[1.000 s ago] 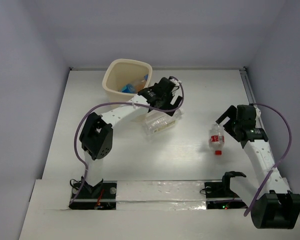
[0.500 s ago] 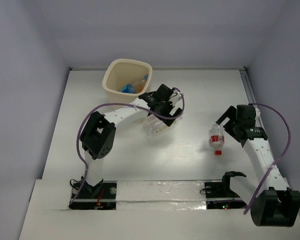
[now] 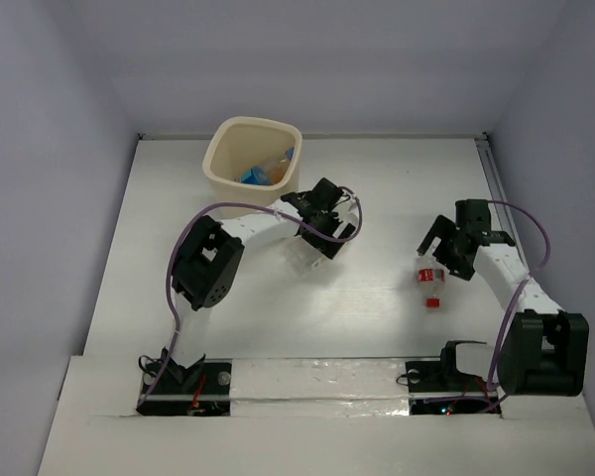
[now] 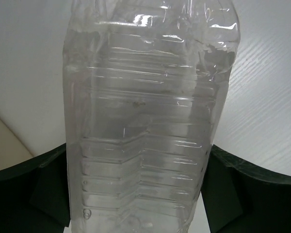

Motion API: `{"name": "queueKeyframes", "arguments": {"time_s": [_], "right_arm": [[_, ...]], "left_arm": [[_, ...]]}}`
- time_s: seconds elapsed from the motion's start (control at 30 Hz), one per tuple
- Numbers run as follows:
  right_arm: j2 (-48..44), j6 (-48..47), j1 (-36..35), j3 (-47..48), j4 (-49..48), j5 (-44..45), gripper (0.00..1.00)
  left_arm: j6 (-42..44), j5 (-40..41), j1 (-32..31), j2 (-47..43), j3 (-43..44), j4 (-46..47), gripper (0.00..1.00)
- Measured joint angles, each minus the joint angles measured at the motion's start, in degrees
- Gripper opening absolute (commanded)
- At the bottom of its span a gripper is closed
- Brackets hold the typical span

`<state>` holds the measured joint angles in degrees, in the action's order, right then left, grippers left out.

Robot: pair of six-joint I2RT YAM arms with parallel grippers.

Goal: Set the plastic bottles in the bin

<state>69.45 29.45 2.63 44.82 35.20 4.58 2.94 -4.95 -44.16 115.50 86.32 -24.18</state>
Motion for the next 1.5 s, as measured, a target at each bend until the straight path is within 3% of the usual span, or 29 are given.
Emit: {"name": "queueKeyframes", "arguments": {"time_s": [0.07, 0.2, 0.37, 0.43, 0.6, 0.77, 0.97, 1.13, 1.33, 1.4, 1.47, 1.5], "right_arm": [[2.34, -0.90, 0.00, 0.63, -0.04, -0.57, 0.93], [7.45, -2.27, 0.00, 2.05, -0.24, -1.44, 0.85], [11.39, -2.45, 0.00, 2.54, -1.42, -3.28, 0.55], [11.58, -2.21, 0.04, 2.99, -1.95, -4.04, 0.50], [9.35, -1.64, 0.04, 3.06, -2.67, -4.85, 0.46], [-1.36, -1.09, 0.04, 3.82, -2.27, -6.73, 0.45], [-13.92, 1.09, -0.02, 7.69, -2.32, -12.04, 0.45], [-17.79, 2.60, -0.66, 9.31, -1.79, -14.82, 0.45], [-18.69, 4.52, -5.18, 14.67, 0.13, -16.04, 0.44], [-18.18, 5.49, -8.41, 17.79, 0.35, -15.78, 0.45], [-16.35, 6.64, -13.38, 22.53, 0.42, -14.47, 0.45], [-15.13, 6.93, -15.50, 24.83, 0.11, -13.97, 0.45]], "left_arm": [[-0.72, 0.42, 0.00, 0.00, -0.17, 0.96, 0.71], [-2.08, 0.42, -0.02, -0.07, -0.39, 2.19, 0.64], [-4.83, -1.31, -0.59, -3.13, -0.48, 2.32, 0.54], [-6.32, -2.12, -0.83, -6.60, -0.42, 2.36, 0.54], [-9.49, -2.21, -1.16, -15.78, 7.85, 1.55, 0.53], [-12.76, -1.05, 1.44, -23.50, 18.47, 3.67, 0.51], [-16.59, 3.06, 16.15, -29.92, 21.22, 7.28, 0.50], [-17.94, 6.91, 24.20, -30.25, 15.78, 11.32, 0.50], [-18.75, 8.76, 25.64, -30.18, 2.16, 15.96, 0.60], [-18.97, 8.87, 25.64, -30.18, -1.01, 17.14, 0.69], [-19.32, 9.07, 25.53, -30.21, -3.39, 19.04, 0.89], [-19.54, 9.40, 25.53, -30.34, -4.94, 20.46, 0.93]]}}
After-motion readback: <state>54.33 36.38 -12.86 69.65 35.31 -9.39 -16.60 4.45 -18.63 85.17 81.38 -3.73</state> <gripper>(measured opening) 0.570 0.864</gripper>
